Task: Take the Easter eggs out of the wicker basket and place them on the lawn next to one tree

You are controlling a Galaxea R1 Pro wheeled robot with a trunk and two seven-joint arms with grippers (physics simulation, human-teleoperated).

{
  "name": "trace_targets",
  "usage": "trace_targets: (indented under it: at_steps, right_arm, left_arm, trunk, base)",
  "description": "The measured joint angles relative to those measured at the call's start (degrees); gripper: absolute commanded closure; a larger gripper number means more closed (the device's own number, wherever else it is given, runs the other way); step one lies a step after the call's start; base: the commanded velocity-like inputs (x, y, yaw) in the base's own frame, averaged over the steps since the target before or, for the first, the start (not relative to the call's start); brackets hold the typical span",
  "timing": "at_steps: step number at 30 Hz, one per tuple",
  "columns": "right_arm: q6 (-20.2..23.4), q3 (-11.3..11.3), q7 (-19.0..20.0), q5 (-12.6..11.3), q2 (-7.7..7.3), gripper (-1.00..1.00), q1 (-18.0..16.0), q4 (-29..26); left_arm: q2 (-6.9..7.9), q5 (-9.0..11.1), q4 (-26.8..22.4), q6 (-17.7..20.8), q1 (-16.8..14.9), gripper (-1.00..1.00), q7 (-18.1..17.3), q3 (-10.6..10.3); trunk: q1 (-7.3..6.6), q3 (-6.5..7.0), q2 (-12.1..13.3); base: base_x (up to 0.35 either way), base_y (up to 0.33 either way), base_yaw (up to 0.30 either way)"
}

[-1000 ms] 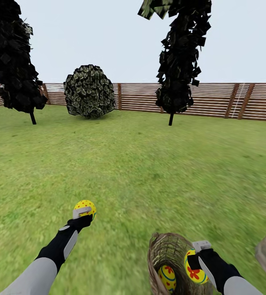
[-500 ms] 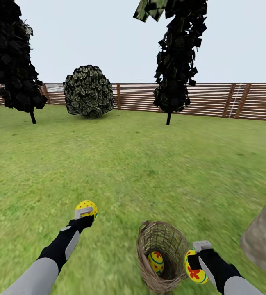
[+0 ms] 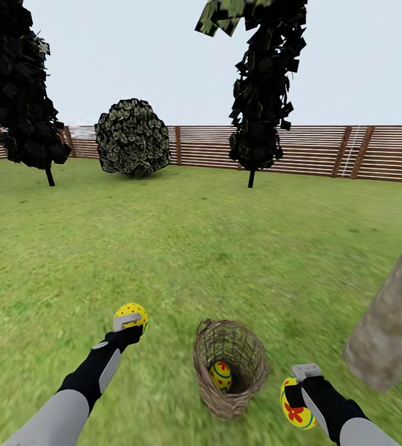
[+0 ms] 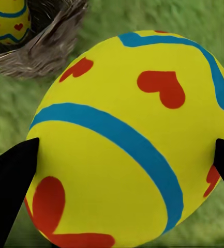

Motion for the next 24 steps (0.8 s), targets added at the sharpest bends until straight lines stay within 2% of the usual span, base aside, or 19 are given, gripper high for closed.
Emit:
trace_targets:
  at_steps: [11,24]
  right_arm:
    - [-0.03,0.13,0.00,0.14,0.19,1.00,-0.01,0.00]
    - [-0.07,0.22,0.16,0.27,0.42,1.00,0.02,-0.01]
  left_arm:
    - [-0.09,-0.06,0.12,0.00,0.00,1.00,0.00,0.00]
    - [-0.48,-0.07,0.22,0.00,-0.01,1.00,0.00,-0.03]
  trunk:
    - [0.00,0.00,0.00]
    - [-0.01,0.36,0.00]
  base:
    - [-0.239,-0.192,-0.008]
    - [-0.196,-0.169,-0.280]
